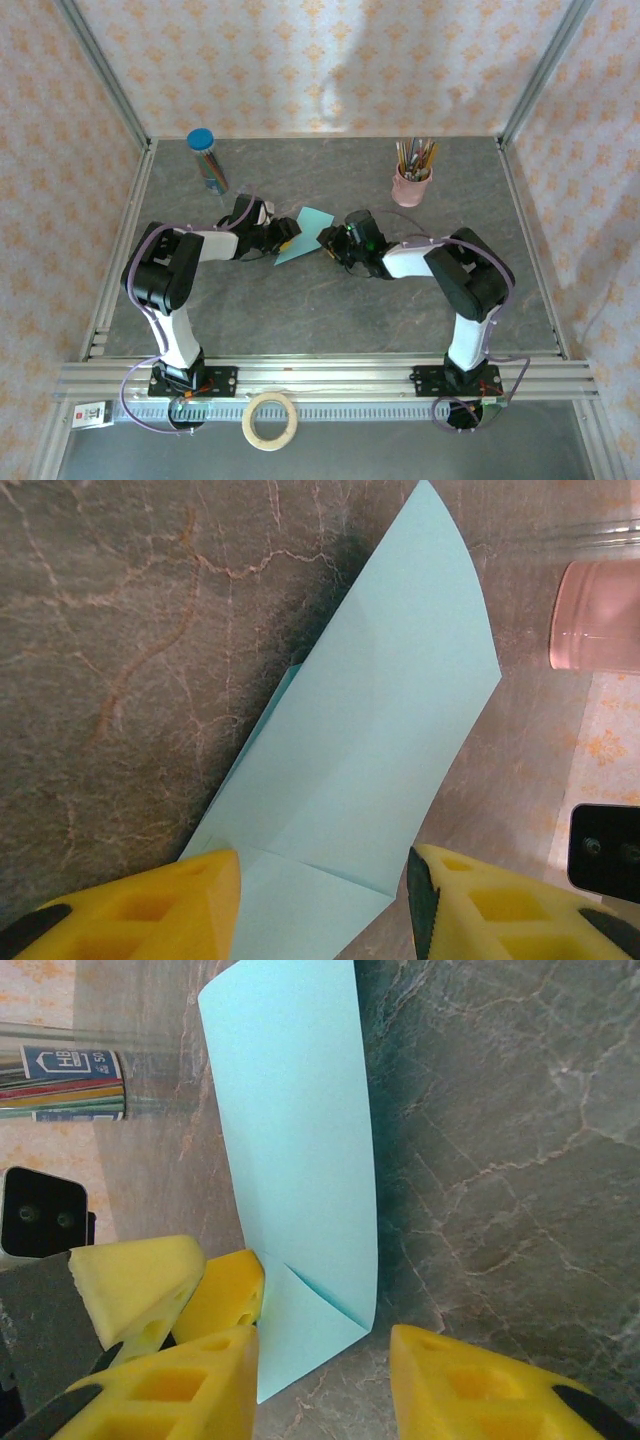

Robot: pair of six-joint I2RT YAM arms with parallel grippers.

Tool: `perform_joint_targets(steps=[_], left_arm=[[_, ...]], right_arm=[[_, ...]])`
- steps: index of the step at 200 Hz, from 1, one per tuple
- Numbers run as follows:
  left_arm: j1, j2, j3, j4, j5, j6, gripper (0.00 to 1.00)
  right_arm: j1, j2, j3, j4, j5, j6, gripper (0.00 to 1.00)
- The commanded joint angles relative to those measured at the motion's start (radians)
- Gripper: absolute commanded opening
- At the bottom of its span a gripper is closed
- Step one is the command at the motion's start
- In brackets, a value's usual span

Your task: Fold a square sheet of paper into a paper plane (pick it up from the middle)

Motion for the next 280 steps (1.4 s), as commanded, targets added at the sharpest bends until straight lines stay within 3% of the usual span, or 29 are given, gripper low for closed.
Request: perform_joint_targets(steps=[1, 73, 177, 280], left_arm=[[0.008, 0.025, -0.006, -0.055, -0.012, 0.018, 0.5], [0.008, 0.029, 0.006, -0.064, -0.008, 0.024, 0.5], [0.01, 0.029, 0.002, -0.038, 0.013, -0.001, 0.51], [0.016, 0.033, -0.012, 0.001, 0.052, -0.028, 0.51]], right_arm=[[0.005, 0.025, 0.036, -0.004, -0.013, 0.032, 0.37], [0.006, 0.043, 0.05, -0.082, 0.017, 0.04, 0.37], [0.006, 0.094, 0.074, 0.095, -0.167, 0.054, 0.31], [0.003, 0.114, 0.078, 0.043, -0.118, 0.061, 0.27]])
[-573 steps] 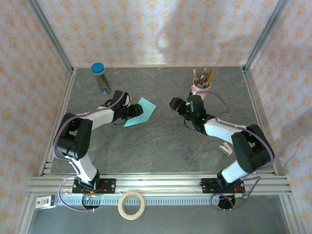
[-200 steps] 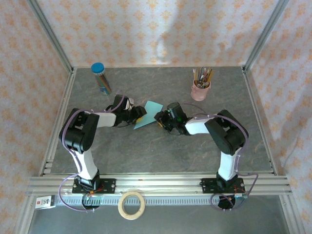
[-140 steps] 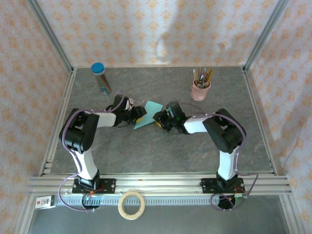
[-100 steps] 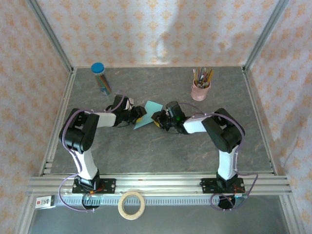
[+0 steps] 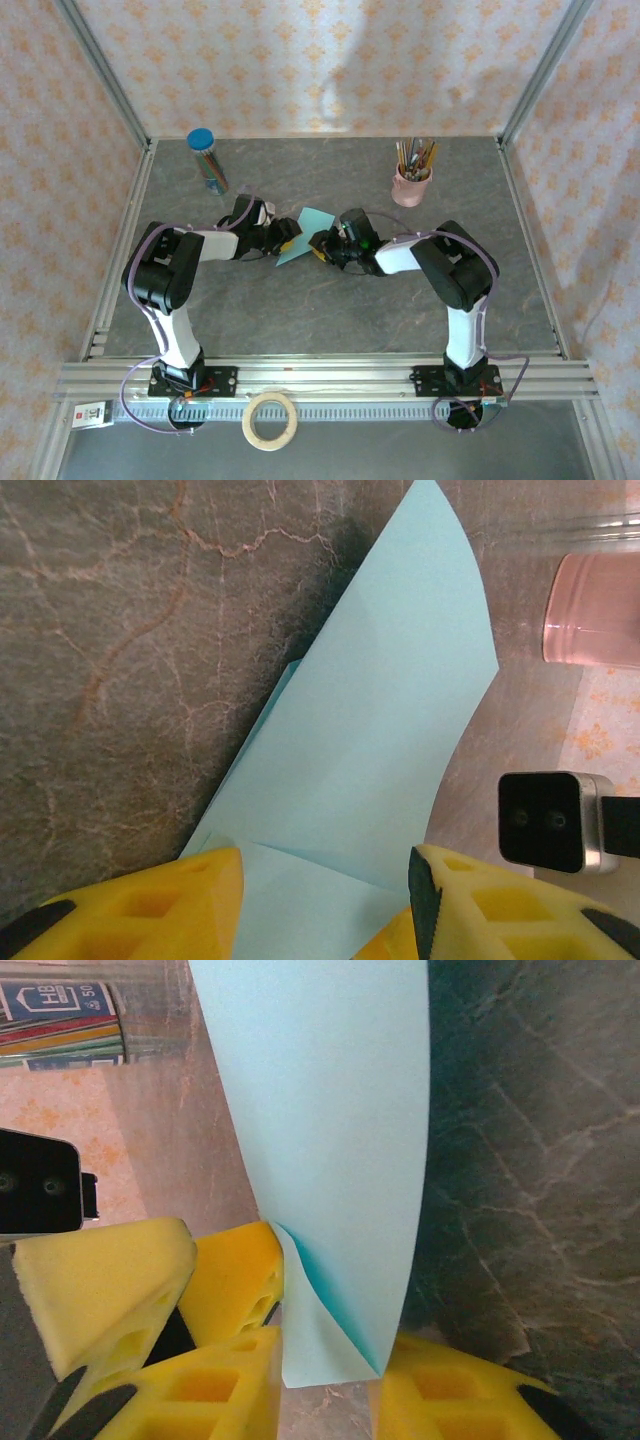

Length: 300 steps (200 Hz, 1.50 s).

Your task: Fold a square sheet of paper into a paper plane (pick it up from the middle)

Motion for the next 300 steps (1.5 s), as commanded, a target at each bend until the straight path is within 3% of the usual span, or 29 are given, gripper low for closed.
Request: perform_joint_targets(steps=[1, 62, 117, 141, 158, 209, 259, 300], left_arm=[[0.014, 0.029, -0.012, -0.003, 0.022, -0.008, 0.51], [0.017, 0.024, -0.015, 0.001, 0.026, -0.004, 0.51], [0.018, -0.025, -0.014, 0.014, 0.029, 0.03, 0.53], [0.017, -0.105, -0.043, 0.062, 0.025, 0.076, 0.59], [0.016, -0.174, -0.079, 0.099, 0.006, 0.115, 0.69], [-0.048, -0.364, -0.166, 0.104, -0.171, 0.293, 0.99], [-0.201, -0.429, -0.205, 0.053, -0.412, 0.554, 0.99], [-0.277, -0.422, -0.236, 0.096, -0.498, 0.684, 0.95]], right_arm=[[0.004, 0.007, 0.018, -0.008, 0.038, 0.005, 0.26], [-0.006, -0.002, 0.019, -0.002, 0.071, 0.003, 0.2], [-0.007, -0.032, 0.013, -0.018, 0.103, -0.013, 0.04], [-0.007, -0.075, -0.003, -0.032, 0.139, -0.023, 0.02], [-0.008, -0.119, -0.018, -0.053, 0.161, -0.028, 0.01], [-0.027, -0.246, -0.085, -0.159, 0.181, -0.032, 0.0], [-0.05, -0.308, -0.11, -0.224, 0.172, -0.028, 0.0], [-0.062, -0.313, -0.092, -0.248, 0.143, -0.028, 0.0]])
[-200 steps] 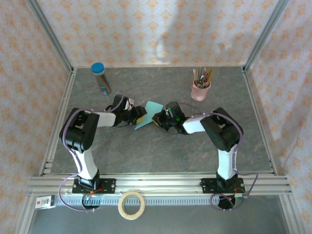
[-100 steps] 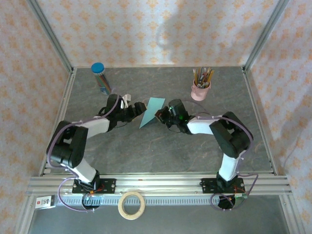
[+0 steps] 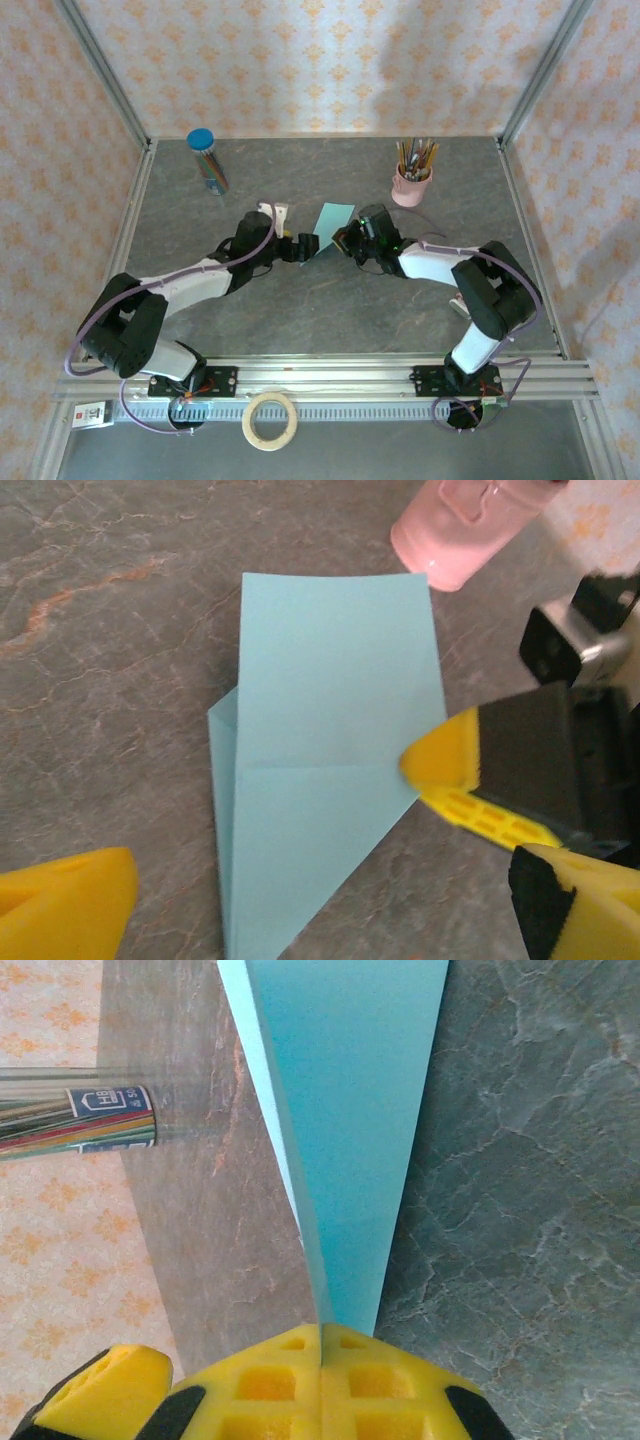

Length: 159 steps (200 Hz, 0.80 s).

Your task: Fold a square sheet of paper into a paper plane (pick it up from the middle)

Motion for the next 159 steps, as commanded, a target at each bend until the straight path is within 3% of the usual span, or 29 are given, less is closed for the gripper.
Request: perform_joint_targets(steps=[1, 68, 128, 159], left_arm=[[-0.033, -0.008, -0.02, 0.026, -0.108, 0.142, 0.95], [-0.128, 0.108, -0.003, 0.08, -0.181, 0.311, 0.85], [-0.183, 0.2, 0.034, 0.113, -0.242, 0.439, 0.61], [-0.193, 0.232, 0.048, 0.123, -0.267, 0.474, 0.57]], right_arm=[[-0.01, -0.031, 0.008, -0.039, -0.006, -0.012, 0.0], [-0.021, -0.021, 0.039, -0.051, -0.052, -0.01, 0.0], [-0.024, -0.002, 0.055, -0.06, -0.08, -0.006, 0.0], [-0.029, -0.002, 0.052, -0.059, -0.087, -0.002, 0.0]])
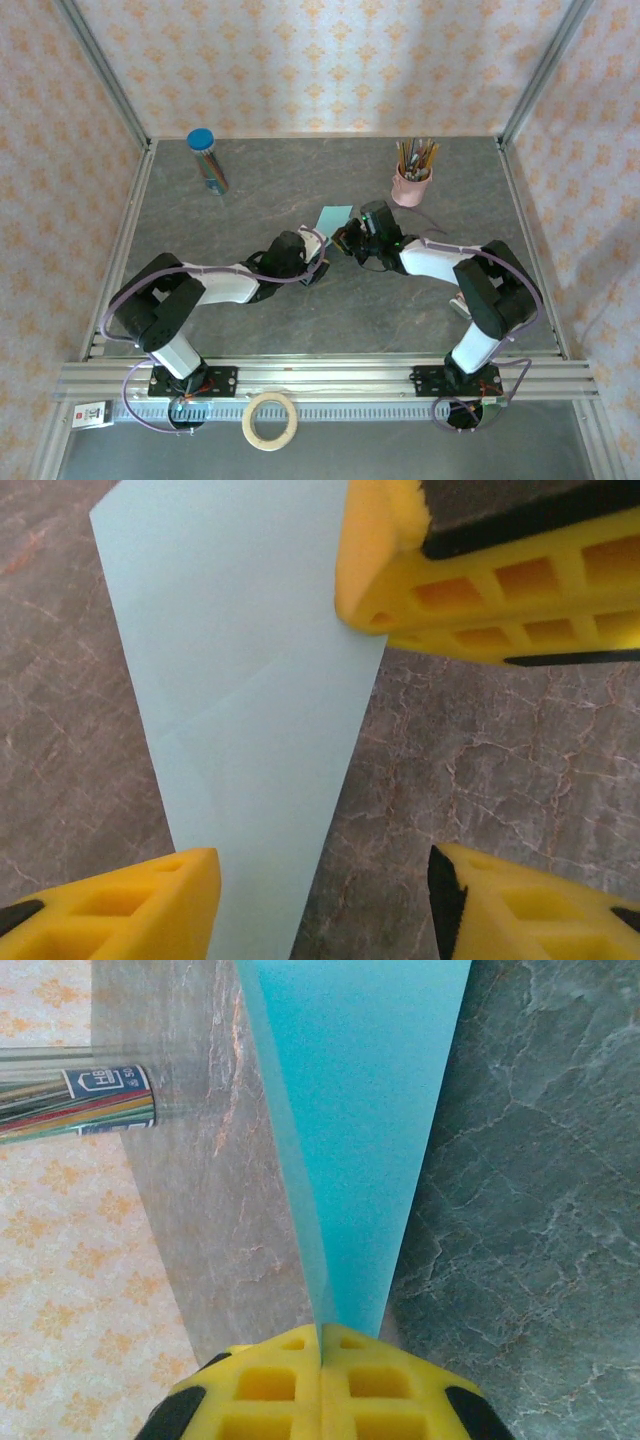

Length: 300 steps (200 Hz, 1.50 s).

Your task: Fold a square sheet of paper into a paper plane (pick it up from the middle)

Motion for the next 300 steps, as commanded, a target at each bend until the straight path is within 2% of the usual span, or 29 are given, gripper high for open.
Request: perform_joint_targets(steps=[1, 144, 161, 197, 231, 255, 300], left_arm=[[-0.009, 0.026, 0.03, 0.051, -0.052, 0.067, 0.57], [-0.023, 0.068, 0.029, 0.099, -0.056, 0.109, 0.27], [-0.023, 0.069, 0.028, 0.1, -0.052, 0.111, 0.24], [-0.023, 0.072, 0.022, 0.105, -0.047, 0.109, 0.15], [-0.023, 0.071, 0.017, 0.106, -0.042, 0.109, 0.11], [-0.023, 0.072, 0.012, 0.106, -0.034, 0.109, 0.1], [-0.022, 0.085, 0.014, 0.099, -0.008, 0.095, 0.09]], right_arm=[[-0.011, -0.002, 0.024, -0.013, -0.012, -0.003, 0.0], [-0.027, 0.006, 0.023, -0.021, -0.042, -0.002, 0.01], [-0.028, 0.007, 0.024, -0.024, -0.044, -0.002, 0.06], [-0.042, 0.001, 0.026, -0.044, -0.024, -0.013, 0.23], [-0.057, 0.004, 0.049, -0.086, 0.008, -0.053, 0.39], [-0.062, 0.027, 0.079, -0.11, 0.005, -0.089, 0.45], [-0.064, 0.058, 0.129, -0.16, 0.004, -0.137, 0.48]])
